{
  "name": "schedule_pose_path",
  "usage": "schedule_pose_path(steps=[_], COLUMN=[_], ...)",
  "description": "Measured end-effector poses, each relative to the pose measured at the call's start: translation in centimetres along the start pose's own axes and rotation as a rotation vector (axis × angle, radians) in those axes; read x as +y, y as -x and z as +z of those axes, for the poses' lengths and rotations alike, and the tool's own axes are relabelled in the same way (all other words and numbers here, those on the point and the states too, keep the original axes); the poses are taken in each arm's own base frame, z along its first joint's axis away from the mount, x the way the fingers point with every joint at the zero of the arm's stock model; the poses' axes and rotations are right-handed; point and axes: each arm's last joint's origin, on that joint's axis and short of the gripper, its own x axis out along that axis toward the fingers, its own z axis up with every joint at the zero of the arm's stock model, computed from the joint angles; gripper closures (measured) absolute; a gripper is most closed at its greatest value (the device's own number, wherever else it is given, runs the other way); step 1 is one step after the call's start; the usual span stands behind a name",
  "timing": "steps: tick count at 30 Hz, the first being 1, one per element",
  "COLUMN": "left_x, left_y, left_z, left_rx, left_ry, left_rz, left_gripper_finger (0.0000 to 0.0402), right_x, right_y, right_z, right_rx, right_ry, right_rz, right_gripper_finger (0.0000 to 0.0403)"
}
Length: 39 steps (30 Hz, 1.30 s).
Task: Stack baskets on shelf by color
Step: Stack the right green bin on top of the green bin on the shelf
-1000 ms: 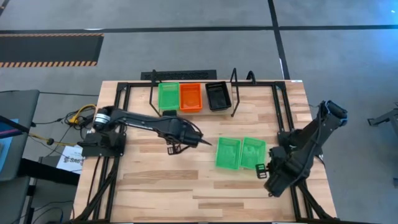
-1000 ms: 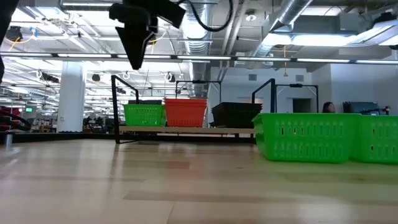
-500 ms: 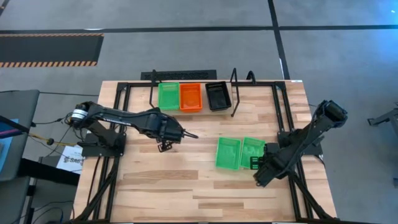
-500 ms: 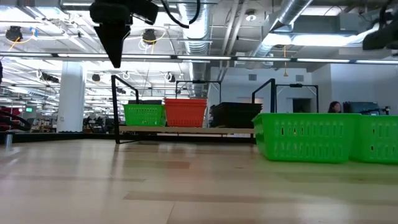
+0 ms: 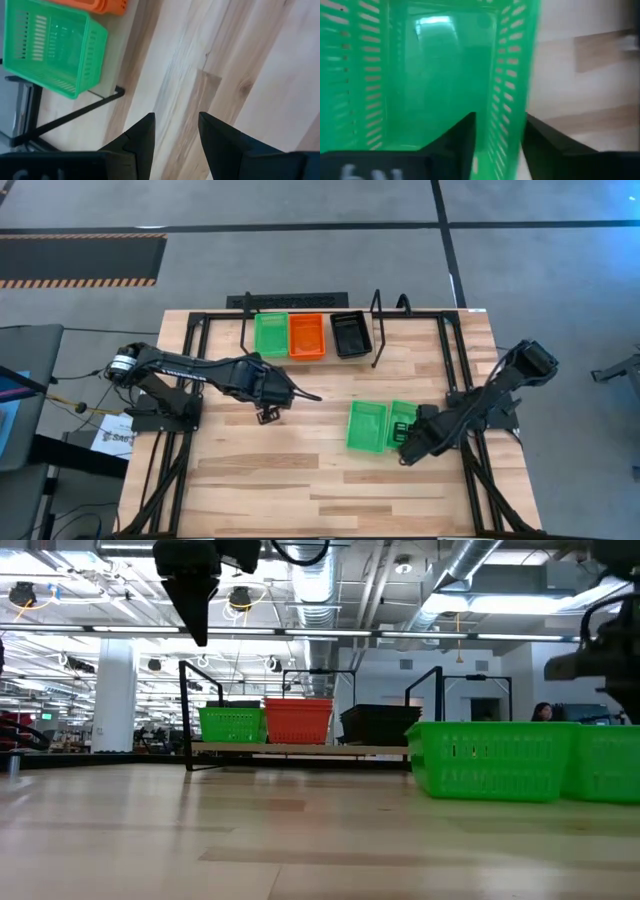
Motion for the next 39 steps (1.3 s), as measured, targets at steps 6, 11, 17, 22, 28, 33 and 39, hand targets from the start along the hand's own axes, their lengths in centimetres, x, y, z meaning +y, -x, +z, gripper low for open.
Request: schedule_pose_path(steps=[6,11,17,22,28,33,39], left_x=[-0.2,-0.5,-0.7,-1.1,-2.2,-2.8,-2.4], left_y=[0.0,0.1,0.2,0.7,1.8,3.0,4.8], left_z=[0.5,1.1,2.1,3.2,4.6,5.5,6.7], left_rx=[-0.049,-0.107,-0.209,-0.354,-0.507,-0.638,-0.825], left_ry=[0.049,0.133,0.284,0.424,0.513,0.573,0.625], left_rz=[-0.025,-0.055,-0.069,-0.085,-0.207,-0.307,-0.345], left_gripper_finger=[0.0262,0.0262,0.0262,0.0262,0.0262,0.0262,0.0262], right_x=[0.2,0.1,0.6,2.0,3.7,4.8,5.7], right_y=[-1.6,0.3,9.2,15.4,18.2,18.0,18.0], right_z=[0.4,1.0,2.1,2.9,4.9,6.9,8.2], right_rx=[0.029,-0.028,-0.197,-0.446,-0.682,-0.767,-0.84], right_ry=[0.079,0.171,0.285,0.426,0.572,0.642,0.67], right_rz=[0.039,-0.034,-0.054,0.306,0.361,0.259,0.223], right_gripper_finger=[0.0379,0.0396,0.0399,0.04,0.04,0.04,0.04])
